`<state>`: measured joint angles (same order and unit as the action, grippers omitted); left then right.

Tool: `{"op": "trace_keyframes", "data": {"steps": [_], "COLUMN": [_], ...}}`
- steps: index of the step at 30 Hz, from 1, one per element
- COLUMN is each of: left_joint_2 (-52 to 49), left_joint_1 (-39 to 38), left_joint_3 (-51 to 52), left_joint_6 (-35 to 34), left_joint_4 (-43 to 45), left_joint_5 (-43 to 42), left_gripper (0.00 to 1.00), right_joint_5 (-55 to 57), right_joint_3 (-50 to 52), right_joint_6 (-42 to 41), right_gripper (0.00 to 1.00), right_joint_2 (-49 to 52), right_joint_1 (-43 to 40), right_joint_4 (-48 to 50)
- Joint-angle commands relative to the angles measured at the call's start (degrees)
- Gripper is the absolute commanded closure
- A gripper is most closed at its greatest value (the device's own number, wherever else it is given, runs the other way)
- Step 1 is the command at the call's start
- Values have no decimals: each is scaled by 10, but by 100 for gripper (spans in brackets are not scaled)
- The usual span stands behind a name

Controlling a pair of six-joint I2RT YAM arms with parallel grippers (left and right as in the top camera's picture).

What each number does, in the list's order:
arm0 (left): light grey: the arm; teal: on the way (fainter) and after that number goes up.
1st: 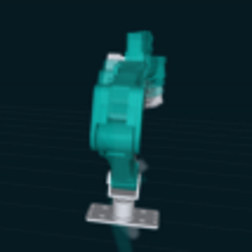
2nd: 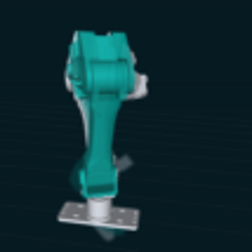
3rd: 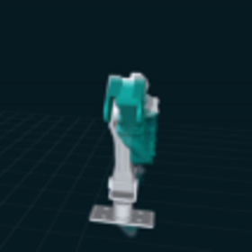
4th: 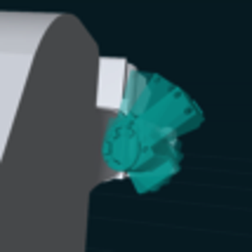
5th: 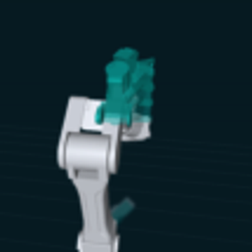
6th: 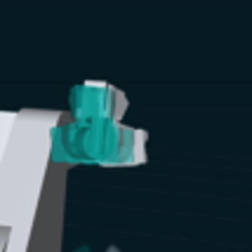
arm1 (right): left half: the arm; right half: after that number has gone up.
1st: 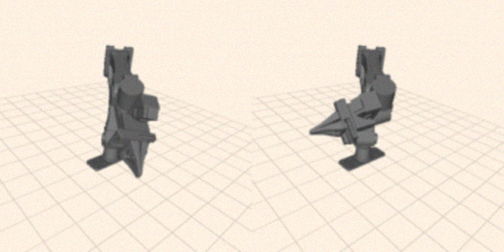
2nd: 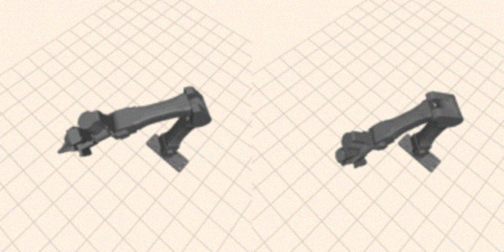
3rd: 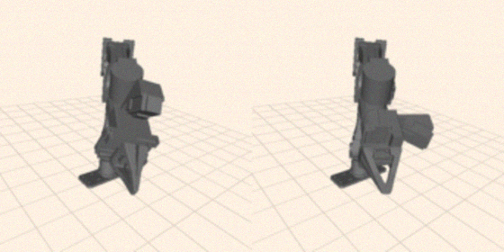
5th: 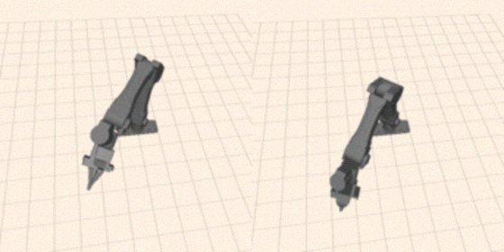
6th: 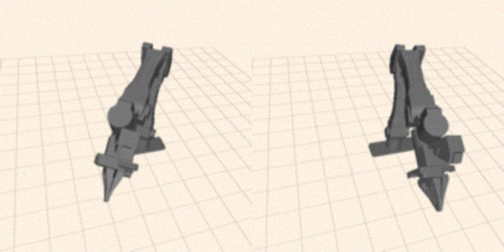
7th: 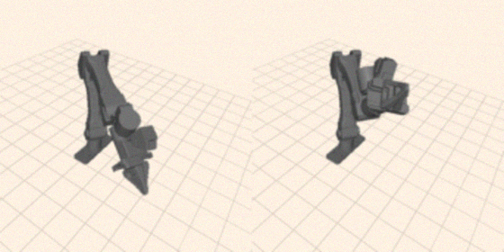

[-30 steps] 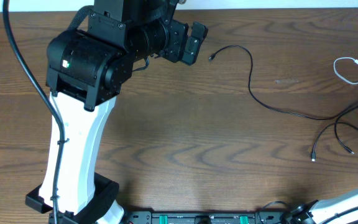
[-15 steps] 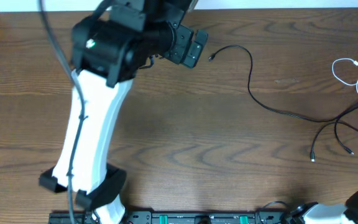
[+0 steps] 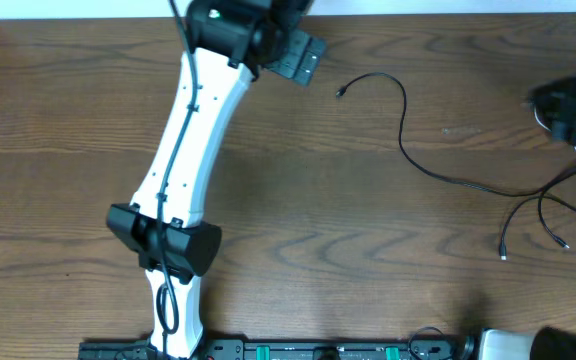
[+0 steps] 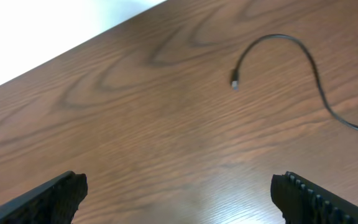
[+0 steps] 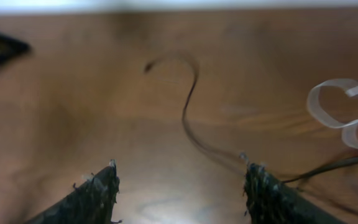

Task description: Untangle cables

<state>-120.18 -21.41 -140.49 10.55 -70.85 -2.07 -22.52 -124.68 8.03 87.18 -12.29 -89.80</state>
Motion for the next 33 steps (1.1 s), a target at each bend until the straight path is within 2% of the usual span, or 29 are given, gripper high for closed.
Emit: {"op": "trace_keyframes", "data": {"steps": [1, 4, 7, 12, 15, 18, 20, 22, 33], "left_joint_2": [43, 69, 94, 119, 120, 120, 120, 120, 120], "left_joint_1": [24, 31, 31, 31, 31, 31, 31, 31, 31], "left_joint_3": [-4, -4, -4, -4, -4, -4, -4, -4, -4], "left_joint_6": [6, 5, 1, 1, 1, -1, -1, -1, -2], "left_joint_4": [-13, -19, -19, -19, -22, -23, -23, -23, -23], "left_joint_5": [12, 12, 12, 12, 12, 12, 12, 12, 12], "left_gripper": [0, 0, 0, 0, 0, 0, 0, 0, 0], "right_joint_5": [90, 128, 128, 128, 128, 128, 128, 128, 129], "right_joint_3": [72, 118, 140, 141, 141, 141, 141, 141, 143], "right_joint_6": [-27, -41, -41, -42, -42, -49, -50, -52, -54], "right_gripper": [33, 30, 31, 54, 58, 81, 86, 97, 99], "right_joint_2": [71, 128, 186, 259, 284, 313, 328, 340, 367], "right_joint_1": [82, 141, 176, 215, 229, 233, 233, 233, 236], "right_joint_4": [35, 94, 134, 173, 178, 183, 183, 187, 207]}}
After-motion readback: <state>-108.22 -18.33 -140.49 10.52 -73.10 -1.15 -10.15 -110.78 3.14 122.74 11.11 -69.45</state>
